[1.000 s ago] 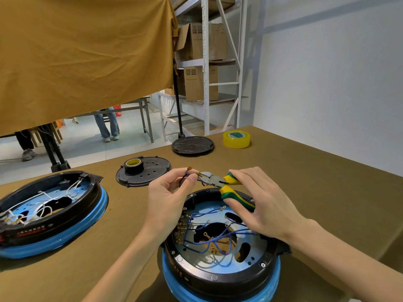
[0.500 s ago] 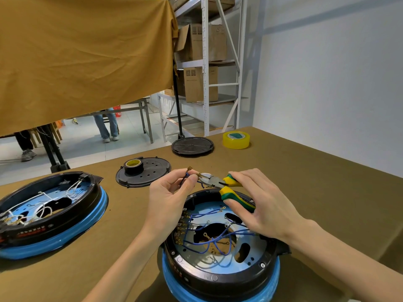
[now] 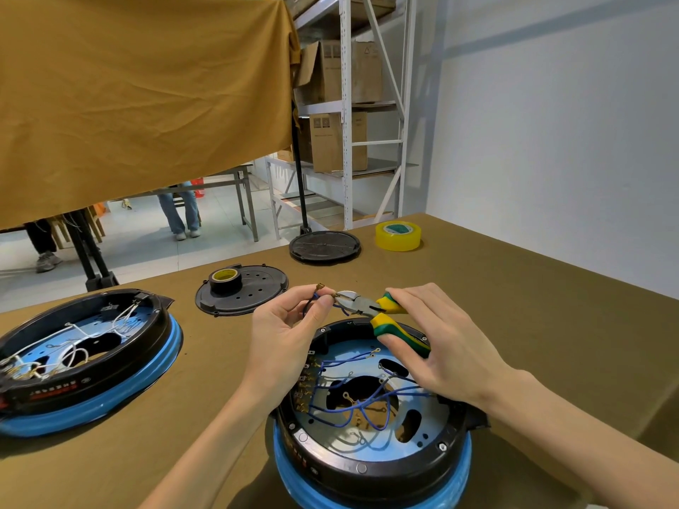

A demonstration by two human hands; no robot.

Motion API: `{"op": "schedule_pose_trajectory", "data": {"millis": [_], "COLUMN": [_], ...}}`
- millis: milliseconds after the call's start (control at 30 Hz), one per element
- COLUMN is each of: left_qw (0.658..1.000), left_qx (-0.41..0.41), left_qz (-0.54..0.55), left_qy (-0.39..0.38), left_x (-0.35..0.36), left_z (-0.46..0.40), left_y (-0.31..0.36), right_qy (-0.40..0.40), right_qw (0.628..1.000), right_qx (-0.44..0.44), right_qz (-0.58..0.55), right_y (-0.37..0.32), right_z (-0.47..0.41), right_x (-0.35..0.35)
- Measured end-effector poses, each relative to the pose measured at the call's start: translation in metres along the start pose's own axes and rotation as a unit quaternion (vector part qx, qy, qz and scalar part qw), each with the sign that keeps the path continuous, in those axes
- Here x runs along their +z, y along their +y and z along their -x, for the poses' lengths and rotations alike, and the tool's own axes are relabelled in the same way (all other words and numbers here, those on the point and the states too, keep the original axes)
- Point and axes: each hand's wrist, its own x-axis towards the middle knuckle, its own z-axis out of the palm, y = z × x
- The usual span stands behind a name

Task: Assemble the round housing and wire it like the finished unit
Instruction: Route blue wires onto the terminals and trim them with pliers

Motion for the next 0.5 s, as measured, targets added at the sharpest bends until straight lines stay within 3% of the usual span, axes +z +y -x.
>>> {"op": "schedule_pose_trajectory", "data": {"millis": [500], "left_qw": [1.000], "left_qx": [0.001], "left_qz": [-0.012], "left_qy": [-0.004], "left_x": [-0.0021], "left_z": [-0.0003], "left_y": [-0.0035], "right_qy": [0.003], "right_qw": [1.000], "right_qx": [0.005], "right_qz": [-0.006], "right_y": [-0.0004], "right_z": [0.0003], "right_x": [0.0002]}}
